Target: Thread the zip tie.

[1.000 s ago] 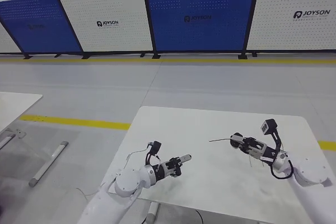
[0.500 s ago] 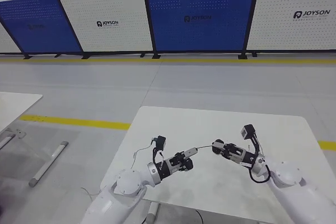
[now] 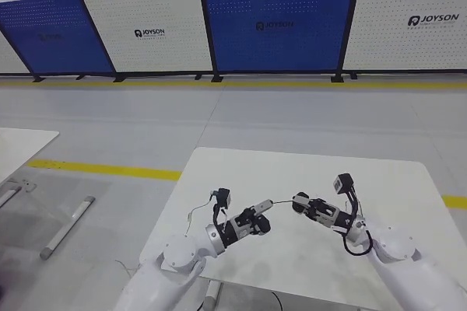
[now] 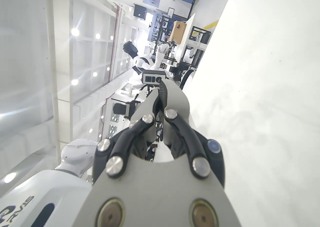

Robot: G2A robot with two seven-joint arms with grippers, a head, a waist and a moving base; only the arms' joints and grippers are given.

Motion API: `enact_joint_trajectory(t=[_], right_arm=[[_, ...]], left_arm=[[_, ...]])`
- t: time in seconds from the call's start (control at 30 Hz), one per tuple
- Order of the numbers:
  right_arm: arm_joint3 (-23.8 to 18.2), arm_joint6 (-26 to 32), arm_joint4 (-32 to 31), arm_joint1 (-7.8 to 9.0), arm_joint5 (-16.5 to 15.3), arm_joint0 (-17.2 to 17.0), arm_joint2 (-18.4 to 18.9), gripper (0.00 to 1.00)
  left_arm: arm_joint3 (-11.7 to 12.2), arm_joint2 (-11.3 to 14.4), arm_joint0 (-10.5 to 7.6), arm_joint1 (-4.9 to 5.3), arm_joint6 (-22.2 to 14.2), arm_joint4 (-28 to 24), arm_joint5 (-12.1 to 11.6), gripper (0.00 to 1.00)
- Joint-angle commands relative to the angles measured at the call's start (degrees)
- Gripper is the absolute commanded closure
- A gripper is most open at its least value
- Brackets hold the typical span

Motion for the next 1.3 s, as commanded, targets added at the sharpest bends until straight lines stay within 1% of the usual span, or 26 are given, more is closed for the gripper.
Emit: enact_joint_trajectory(t=[0.0,0.07,0.1,0.5,0.53,0.6,0.63,0.67,0.73,0.77,1.07,1.13,1.27], right_arm=[[-0.73,-1.10,-0.28,-0.40,0.01,-0.53,0.18,1.00],[-0.72,-2.60,-1.85,-0.85,0.01,-0.86,-0.18,1.00],[-0.56,-3.07,-2.47,-1.10,0.01,-0.81,-0.51,1.00],[-0.56,-3.07,-2.47,-1.10,0.01,-0.81,-0.51,1.00],[-0.56,-3.07,-2.47,-1.10,0.01,-0.81,-0.51,1.00],[-0.56,-3.07,-2.47,-1.10,0.01,-0.81,-0.51,1.00],[-0.56,-3.07,-2.47,-1.10,0.01,-0.81,-0.51,1.00],[-0.56,-3.07,-2.47,-1.10,0.01,-0.81,-0.51,1.00],[-0.56,-3.07,-2.47,-1.10,0.01,-0.81,-0.51,1.00],[-0.56,-3.07,-2.47,-1.10,0.01,-0.81,-0.51,1.00],[-0.56,-3.07,-2.47,-1.10,0.01,-0.81,-0.51,1.00],[-0.56,-3.07,-2.47,-1.10,0.01,-0.81,-0.51,1.00],[-0.56,-3.07,-2.47,-1.10,0.01,-0.81,-0.51,1.00]], left_arm=[[2.66,1.09,-1.70,-0.52,2.04,-3.81,-1.37,0.00],[4.96,2.30,-3.31,-1.06,3.87,-6.31,-2.72,0.00],[5.72,2.74,-3.92,-1.21,4.09,-6.80,-2.93,0.00],[5.72,2.74,-3.92,-1.21,4.09,-6.80,-2.93,0.00],[5.68,3.06,-4.03,-1.29,4.33,-7.05,-2.74,0.00],[5.87,4.03,-4.80,-1.52,3.83,-8.44,-2.17,0.00],[6.10,4.38,-5.47,-1.69,4.09,-9.22,-2.49,0.00],[6.67,5.11,-6.50,-1.93,4.76,-9.07,-3.20,0.00],[8.35,6.24,-8.29,-2.48,7.78,-9.18,-4.37,0.00],[8.62,6.55,-8.60,-2.59,7.95,-9.53,-4.37,0.00],[8.62,6.55,-8.60,-2.59,7.95,-9.53,-4.37,0.00],[8.62,6.68,-8.48,-2.64,8.50,-9.37,-4.45,0.00],[9.27,6.99,-8.16,-2.61,8.60,-7.27,-5.03,0.00]])
